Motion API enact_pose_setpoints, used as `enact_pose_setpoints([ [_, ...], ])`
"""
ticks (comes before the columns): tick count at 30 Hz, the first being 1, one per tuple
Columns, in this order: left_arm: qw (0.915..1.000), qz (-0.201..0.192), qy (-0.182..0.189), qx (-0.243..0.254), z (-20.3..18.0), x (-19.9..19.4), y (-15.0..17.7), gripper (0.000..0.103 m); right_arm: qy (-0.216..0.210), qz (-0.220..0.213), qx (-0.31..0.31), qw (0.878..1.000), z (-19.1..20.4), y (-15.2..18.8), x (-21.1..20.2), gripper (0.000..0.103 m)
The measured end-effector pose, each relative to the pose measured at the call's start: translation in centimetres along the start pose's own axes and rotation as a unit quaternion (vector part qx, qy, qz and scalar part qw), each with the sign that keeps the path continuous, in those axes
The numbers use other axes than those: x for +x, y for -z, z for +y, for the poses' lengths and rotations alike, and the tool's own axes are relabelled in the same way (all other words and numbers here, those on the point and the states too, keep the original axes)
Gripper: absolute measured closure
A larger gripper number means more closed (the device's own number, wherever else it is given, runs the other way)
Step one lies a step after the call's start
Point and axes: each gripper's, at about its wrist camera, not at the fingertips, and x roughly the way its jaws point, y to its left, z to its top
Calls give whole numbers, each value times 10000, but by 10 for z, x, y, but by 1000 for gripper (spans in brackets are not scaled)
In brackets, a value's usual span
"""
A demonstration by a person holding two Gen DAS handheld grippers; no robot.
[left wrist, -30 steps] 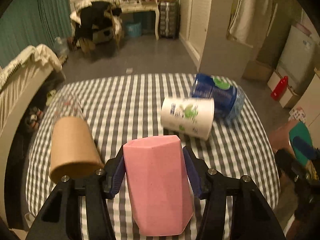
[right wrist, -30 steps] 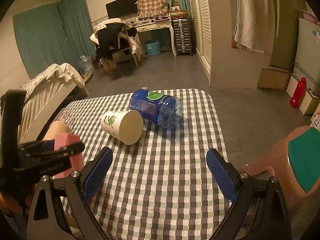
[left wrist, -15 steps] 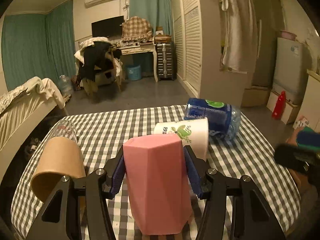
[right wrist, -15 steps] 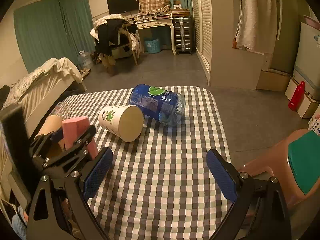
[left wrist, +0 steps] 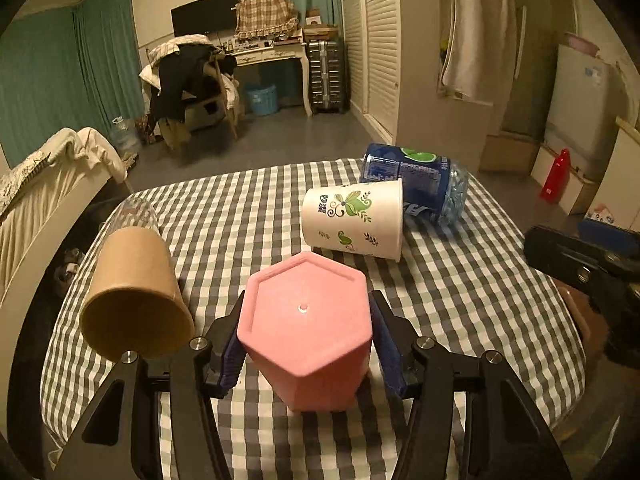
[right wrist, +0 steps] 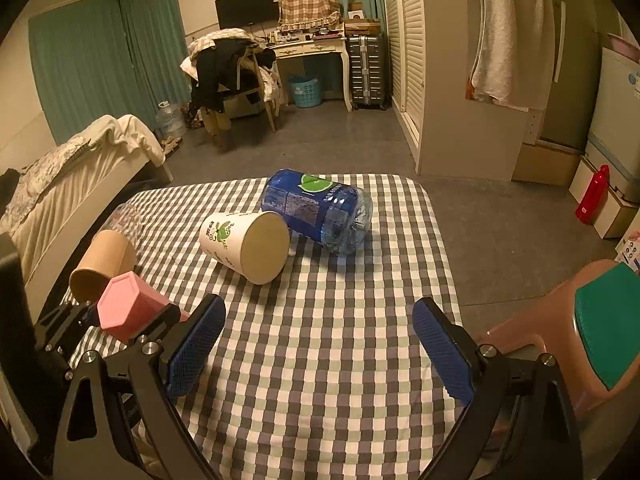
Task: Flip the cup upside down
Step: 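Turn the pink cup rim-down with the left gripper and lower it onto the table, then open the left gripper and pull it back from the pink cup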
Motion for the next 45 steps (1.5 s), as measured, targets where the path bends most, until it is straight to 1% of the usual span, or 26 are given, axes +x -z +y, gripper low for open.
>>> enact_pose_setpoints([
  [4, 9996, -249, 24, -126, 0, 5, -10, 46, 4, -30, 59, 10000, -4, 0, -3, 8],
  [6, 9994, -353, -32, -34, -2, 9, -14, 46, 11, -44, 90, 9999, -7, 1, -4, 8],
  [9, 9996, -272, -102, -17, -4, 19, -12, 46, 32, -25, 116, 9999, -11, 0, -3, 8],
  [10, 9993, -341, -119, -13, -4, 19, -11, 46, 35, -17, 125, 9999, -12, 0, -3, 8],
  [13, 9994, -335, -80, -34, -3, 19, -12, 46, 34, -16, 124, 9999, -13, 0, -3, 8],
  [15, 9994, -323, -29, -86, -1, 19, -13, 42, 28, -23, 113, 9999, -13, 0, -2, 8],
  [17, 9994, -307, 18, -161, 3, 19, -14, 25, 21, -37, 96, 9999, -13, 0, -3, 8],
  [21, 9984, -468, 122, -299, 10, 9, -19, 19, 12, -142, 59, 9999, -13, -1, -9, 8],
  [22, 9982, -488, 147, -314, 11, 6, -21, 15, 18, -180, 63, 9998, -13, -2, -11, 8],
  [26, 9964, -739, 187, -369, 13, -19, -29, 15, -33, -345, -12, 9994, -11, -2, -22, 8],
  [31, 9915, -1222, 107, -428, 26, -71, -31, 15, -140, -827, -58, 9965, -11, -1, -54, 8],
  [34, 9873, -1532, -41, -429, 34, -108, -21, 15, -199, -1084, -132, 9938, -8, 0, -72, 8],
  [37, 9835, -1734, -177, -476, 43, -137, -8, 15, -220, -1312, -268, 9907, -1, 3, -90, 8],
  [41, 9809, -1829, -282, -595, 54, -159, 12, 9, -268, -1444, -534, 9877, 15, 12, -105, 8],
  [42, 9803, -1850, -308, -623, 56, -161, 17, 8, -261, -1453, -608, 9872, 20, 15, -107, 8],
  [44, 9793, -1873, -361, -674, 60, -164, 28, 1, -208, -1468, -709, 9864, 27, 21, -109, 8],
  [45, 9789, -1876, -399, -703, 62, -164, 33, 1, -169, -1508, -727, 9857, 31, 25, -111, 8],
])
